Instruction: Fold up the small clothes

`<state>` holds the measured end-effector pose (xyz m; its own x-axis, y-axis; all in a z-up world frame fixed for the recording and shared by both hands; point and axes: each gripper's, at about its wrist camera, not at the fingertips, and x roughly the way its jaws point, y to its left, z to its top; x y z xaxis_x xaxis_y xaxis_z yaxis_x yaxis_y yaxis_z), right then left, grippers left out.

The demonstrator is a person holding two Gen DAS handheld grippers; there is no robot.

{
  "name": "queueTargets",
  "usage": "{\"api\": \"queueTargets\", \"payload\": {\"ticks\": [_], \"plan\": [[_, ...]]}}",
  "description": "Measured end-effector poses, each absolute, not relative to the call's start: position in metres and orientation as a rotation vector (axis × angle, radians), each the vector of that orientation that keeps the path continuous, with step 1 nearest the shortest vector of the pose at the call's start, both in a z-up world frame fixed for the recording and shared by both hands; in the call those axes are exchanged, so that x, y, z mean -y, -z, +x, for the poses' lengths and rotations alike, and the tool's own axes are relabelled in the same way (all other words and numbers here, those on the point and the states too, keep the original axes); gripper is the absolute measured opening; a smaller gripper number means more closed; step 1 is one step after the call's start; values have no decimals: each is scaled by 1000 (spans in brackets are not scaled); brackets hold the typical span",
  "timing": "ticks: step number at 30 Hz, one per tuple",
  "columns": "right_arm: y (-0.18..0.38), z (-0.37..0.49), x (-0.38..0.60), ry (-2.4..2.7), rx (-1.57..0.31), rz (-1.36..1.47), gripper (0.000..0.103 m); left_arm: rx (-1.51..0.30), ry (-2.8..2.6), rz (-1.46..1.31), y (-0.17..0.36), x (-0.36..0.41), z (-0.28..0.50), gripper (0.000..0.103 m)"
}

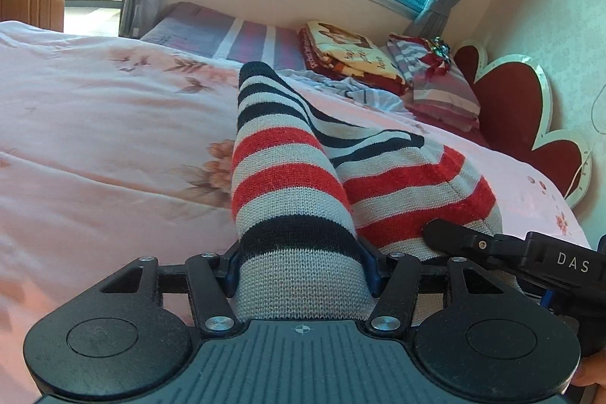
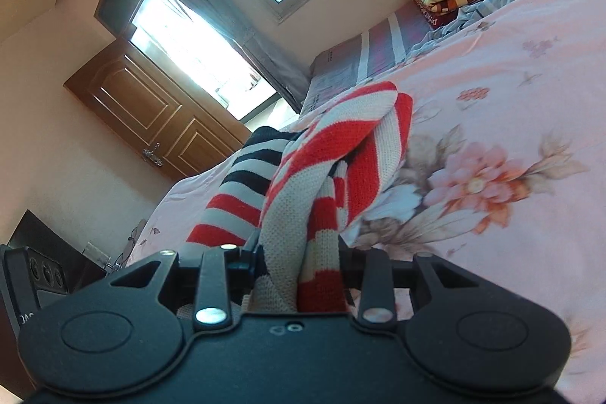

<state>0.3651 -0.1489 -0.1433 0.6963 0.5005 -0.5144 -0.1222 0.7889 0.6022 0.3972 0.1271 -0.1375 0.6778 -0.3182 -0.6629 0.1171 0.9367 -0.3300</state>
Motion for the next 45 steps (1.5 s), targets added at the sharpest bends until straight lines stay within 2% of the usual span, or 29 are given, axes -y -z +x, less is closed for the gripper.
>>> {"api": "queueTargets", "payload": {"ticks": [4, 10, 12, 14, 17, 19, 21, 22, 23, 27, 30, 33, 34, 35, 37, 39, 42, 45], "plan": [[159, 386, 91, -377, -730, 565, 33, -789, 211, -287, 154, -189, 414, 58], [187, 416, 46, -346, -775, 524, 33, -796, 179, -299, 193, -238, 442, 58], [202, 425, 45, -310, -819, 514, 33, -822, 176, -319, 212, -246, 447, 63], [212, 424, 49, -288, -829, 523, 38, -796, 176, -308, 221, -249, 445, 77], [211, 411, 58, -267, -822, 552, 47, -784, 181, -271, 219, -246, 444, 79], [202, 404, 61, -223, -809, 534, 48, -773, 169, -258, 209, -246, 439, 79], [186, 395, 63, -179, -781, 510, 43, -738, 156, -230, 198, -246, 427, 79], [173, 389, 59, -172, -750, 458, 35, -721, 157, -214, 191, -246, 421, 79], [162, 382, 53, -177, -724, 406, 32, -710, 167, -203, 187, -248, 415, 79], [136, 358, 15, -235, -676, 254, 32, -736, 205, -147, 188, -241, 406, 79], [146, 353, -8, -231, -716, 162, 32, -742, 185, -114, 197, -234, 402, 80], [170, 353, -2, -153, -782, 141, 26, -756, 175, -116, 201, -232, 402, 84], [179, 350, 2, -111, -794, 88, 31, -760, 175, -115, 202, -231, 402, 85], [186, 350, 8, -97, -789, 91, 49, -761, 172, -110, 202, -229, 402, 85], [190, 351, 20, -69, -805, 197, 57, -767, 164, -102, 201, -228, 401, 85], [186, 350, 10, -63, -800, 141, 53, -778, 161, -105, 200, -228, 402, 86], [180, 348, -1, -82, -794, 78, 39, -791, 161, -108, 197, -229, 404, 86], [171, 347, 1, -78, -783, 119, 36, -790, 160, -104, 193, -229, 405, 86]]}}
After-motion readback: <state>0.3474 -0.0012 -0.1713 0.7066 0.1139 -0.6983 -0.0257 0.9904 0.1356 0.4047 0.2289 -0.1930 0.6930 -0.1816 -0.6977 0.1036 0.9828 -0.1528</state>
